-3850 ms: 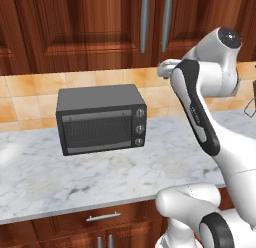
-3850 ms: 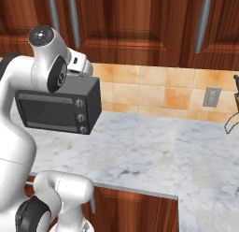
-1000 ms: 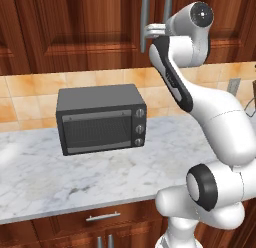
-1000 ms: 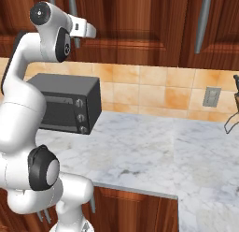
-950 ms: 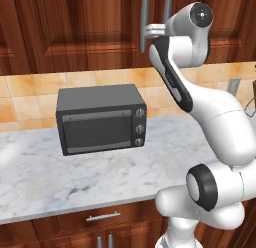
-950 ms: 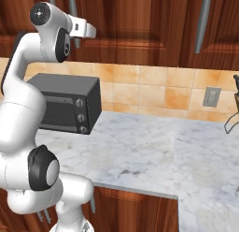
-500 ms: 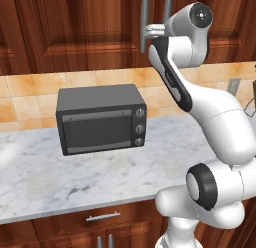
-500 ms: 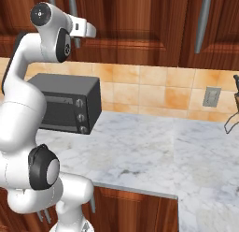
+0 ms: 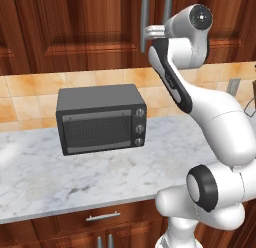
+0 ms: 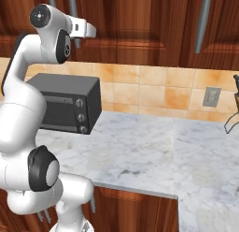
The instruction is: Move the bowls from the cabinet to the plates on the dining table.
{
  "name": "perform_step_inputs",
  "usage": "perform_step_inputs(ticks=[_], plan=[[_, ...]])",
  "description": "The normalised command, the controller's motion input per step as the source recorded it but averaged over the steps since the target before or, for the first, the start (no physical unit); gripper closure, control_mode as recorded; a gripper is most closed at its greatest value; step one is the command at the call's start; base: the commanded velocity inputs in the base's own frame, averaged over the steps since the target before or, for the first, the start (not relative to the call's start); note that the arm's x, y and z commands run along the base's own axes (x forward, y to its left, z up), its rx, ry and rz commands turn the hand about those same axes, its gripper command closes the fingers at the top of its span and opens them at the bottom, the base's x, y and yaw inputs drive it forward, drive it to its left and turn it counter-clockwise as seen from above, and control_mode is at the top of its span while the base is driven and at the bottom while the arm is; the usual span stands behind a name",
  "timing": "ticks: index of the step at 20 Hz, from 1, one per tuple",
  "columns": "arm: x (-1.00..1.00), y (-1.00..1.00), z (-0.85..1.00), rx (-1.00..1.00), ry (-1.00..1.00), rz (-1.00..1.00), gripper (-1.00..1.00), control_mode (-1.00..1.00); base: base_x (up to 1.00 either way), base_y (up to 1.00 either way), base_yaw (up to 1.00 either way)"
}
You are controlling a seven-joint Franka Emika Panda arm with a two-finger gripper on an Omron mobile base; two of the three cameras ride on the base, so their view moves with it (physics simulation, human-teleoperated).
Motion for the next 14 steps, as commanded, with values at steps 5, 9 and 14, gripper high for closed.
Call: perform_step_inputs(ticks=[5,9,14], plan=[[0.0,0.0,0.0,0.0,0.0,0.0,1.0,-1.0,0.0,0.0,0.0],[0.0,0.0,0.0,0.0,0.0,0.0,1.0,-1.0,0.0,0.0,0.0],[-0.21,-0.21,0.17,0.01,-0.02,0.0,1.0,-1.0,0.0,0.0,0.0]])
